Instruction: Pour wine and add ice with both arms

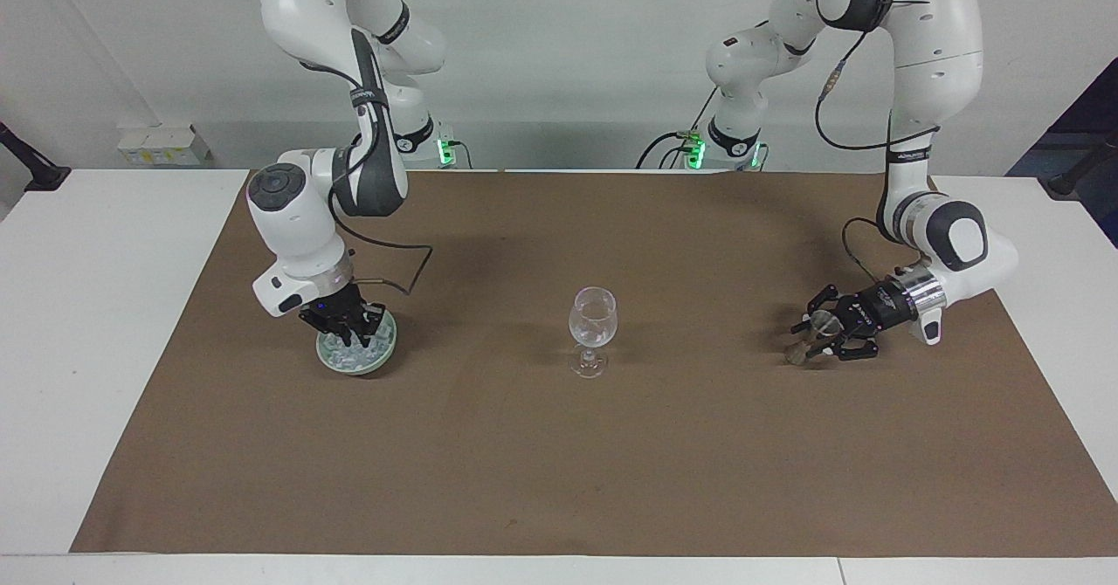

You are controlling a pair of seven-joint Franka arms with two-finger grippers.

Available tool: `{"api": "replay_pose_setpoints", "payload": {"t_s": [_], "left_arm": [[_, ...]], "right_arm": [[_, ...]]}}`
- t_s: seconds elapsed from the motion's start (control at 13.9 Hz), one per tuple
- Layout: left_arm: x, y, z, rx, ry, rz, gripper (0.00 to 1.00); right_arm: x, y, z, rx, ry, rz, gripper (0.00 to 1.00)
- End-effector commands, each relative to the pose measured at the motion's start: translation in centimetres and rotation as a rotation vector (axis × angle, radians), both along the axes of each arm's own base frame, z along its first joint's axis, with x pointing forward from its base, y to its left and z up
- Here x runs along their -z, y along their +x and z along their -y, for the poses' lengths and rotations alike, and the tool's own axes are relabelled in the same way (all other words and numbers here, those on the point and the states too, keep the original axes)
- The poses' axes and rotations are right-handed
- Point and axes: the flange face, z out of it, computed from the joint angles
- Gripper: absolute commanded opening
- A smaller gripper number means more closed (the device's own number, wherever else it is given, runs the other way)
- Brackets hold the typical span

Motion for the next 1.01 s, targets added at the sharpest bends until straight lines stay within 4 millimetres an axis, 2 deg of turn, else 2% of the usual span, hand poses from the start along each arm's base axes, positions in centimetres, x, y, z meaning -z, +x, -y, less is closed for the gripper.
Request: {"api": "replay_pose_setpoints", "payload": {"t_s": [0.0, 0.07, 0.14, 0.58, 0.79, 0.93], "left_arm": [[-0.2, 0.0, 0.2, -0.001, 0.003, 0.015, 0.69], [-0.2, 0.0, 0.1, 0.0, 0.001, 0.014, 0.94], [-0.2, 0.0, -0.1, 0.006, 0.007, 0.015, 1.0], [-1.4, 0.5, -1.5, 0.118, 0.016, 0.038, 1.0], [-1.5, 0.8, -2.8, 0.175, 0.04, 0.053, 1.0], [-1.8, 0.9, -3.5, 0.237, 0.057, 0.085, 1.0]], "right_arm": [[-4.8, -0.6, -0.4, 0.019, 0.004, 0.015, 0.0], [-6.6, -0.9, -0.5, 0.026, 0.002, 0.011, 0.0], [-8.0, -1.3, -0.4, 0.038, 0.004, 0.009, 0.0], [-16.7, -3.8, -0.9, 0.073, 0.008, 0.024, 0.0], [-20.6, -4.1, -1.1, 0.074, 0.007, 0.005, 0.0], [-21.6, -4.1, -1.0, 0.076, 0.006, -0.005, 0.0]]}}
